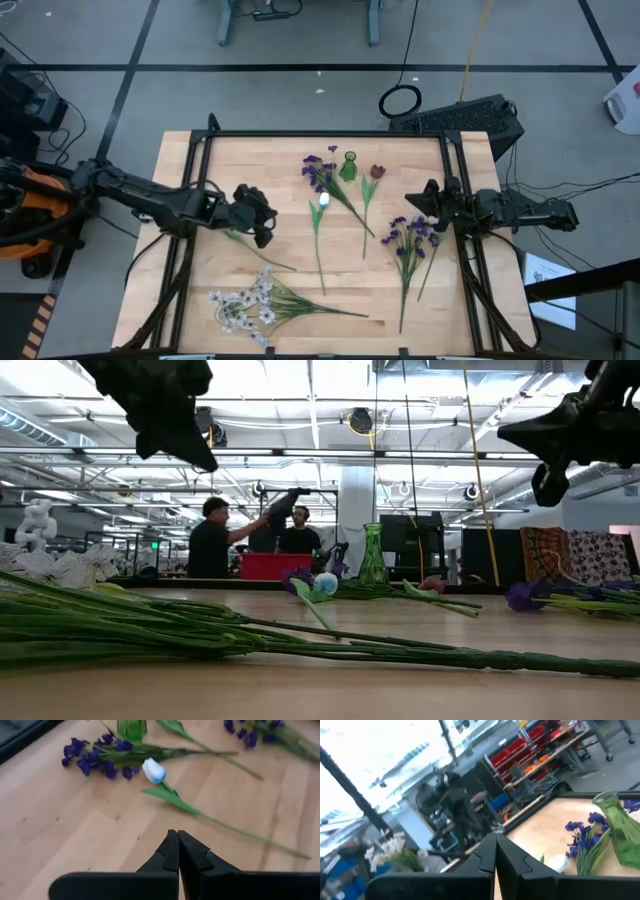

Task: Sort flowers into vase by color
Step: Put the bottom violet flowers into the green flower vase

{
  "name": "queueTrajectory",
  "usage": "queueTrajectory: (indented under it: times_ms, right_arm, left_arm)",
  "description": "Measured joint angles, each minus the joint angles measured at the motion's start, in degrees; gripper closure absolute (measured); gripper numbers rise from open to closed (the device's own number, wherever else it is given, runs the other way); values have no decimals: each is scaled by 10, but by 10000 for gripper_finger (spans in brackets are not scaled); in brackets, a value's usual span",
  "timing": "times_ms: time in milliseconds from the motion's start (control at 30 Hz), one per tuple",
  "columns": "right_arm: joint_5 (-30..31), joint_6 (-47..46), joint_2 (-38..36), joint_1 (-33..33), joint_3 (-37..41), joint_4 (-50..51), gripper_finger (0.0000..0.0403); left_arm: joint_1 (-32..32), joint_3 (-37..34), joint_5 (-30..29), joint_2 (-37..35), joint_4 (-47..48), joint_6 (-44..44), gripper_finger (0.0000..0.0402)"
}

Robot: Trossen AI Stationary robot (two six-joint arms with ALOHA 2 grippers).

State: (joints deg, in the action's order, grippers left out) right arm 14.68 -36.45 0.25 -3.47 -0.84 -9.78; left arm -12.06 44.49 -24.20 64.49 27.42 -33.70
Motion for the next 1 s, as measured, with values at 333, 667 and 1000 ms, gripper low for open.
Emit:
queueTrajectory:
  times_ms: [333,667,1000]
  right_arm:
    - [100,5,113,-7,-104,75,403]
    - [170,-101,523,-19,-453,426,403]
    - [28,-526,778,-100,-652,824,403]
  left_arm:
    - [63,0,121,22,6,155,401]
    - [101,0,162,22,44,263,401]
    - [121,-114,237,-11,-15,270,401]
